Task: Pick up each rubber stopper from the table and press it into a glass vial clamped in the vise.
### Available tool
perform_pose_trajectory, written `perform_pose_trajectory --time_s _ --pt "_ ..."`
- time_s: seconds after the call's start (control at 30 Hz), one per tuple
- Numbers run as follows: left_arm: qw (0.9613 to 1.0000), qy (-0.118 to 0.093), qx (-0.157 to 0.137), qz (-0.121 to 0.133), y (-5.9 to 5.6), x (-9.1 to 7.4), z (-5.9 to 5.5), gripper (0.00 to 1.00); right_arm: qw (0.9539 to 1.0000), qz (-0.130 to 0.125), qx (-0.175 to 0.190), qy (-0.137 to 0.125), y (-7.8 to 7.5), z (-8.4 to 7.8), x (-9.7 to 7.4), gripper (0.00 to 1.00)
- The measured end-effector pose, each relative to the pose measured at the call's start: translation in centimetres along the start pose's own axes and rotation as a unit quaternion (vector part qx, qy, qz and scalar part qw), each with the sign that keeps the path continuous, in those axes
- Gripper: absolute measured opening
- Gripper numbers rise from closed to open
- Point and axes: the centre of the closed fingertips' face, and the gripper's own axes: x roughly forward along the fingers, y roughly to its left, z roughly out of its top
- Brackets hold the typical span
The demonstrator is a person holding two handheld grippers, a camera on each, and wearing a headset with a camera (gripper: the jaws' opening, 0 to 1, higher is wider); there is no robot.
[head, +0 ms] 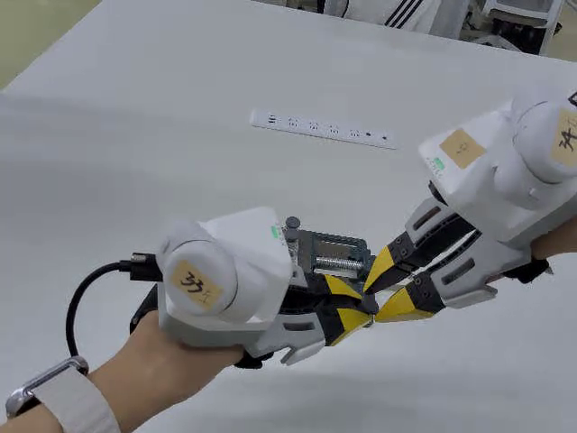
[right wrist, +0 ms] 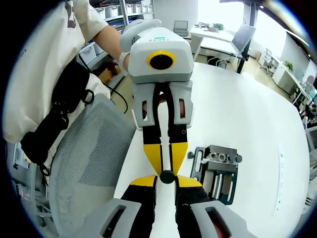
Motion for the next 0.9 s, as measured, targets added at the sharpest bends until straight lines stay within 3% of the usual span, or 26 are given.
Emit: perform_pose_trajectory --time_s 0.6,0.9 --pt "0.9994 -0.015 -0.030 0.001 0.33 -0.13 0.11 0.03 1.0000 -0.006 -0.005 -0.003 -0.38 0.23 -0.10 0.07" --pt "0.9997 -0.017 -0.020 0.000 0.41 -0.08 -0.13 0.04 0.9998 0.000 0.017 -0.008 -0.37 0.17 -0.10 0.06"
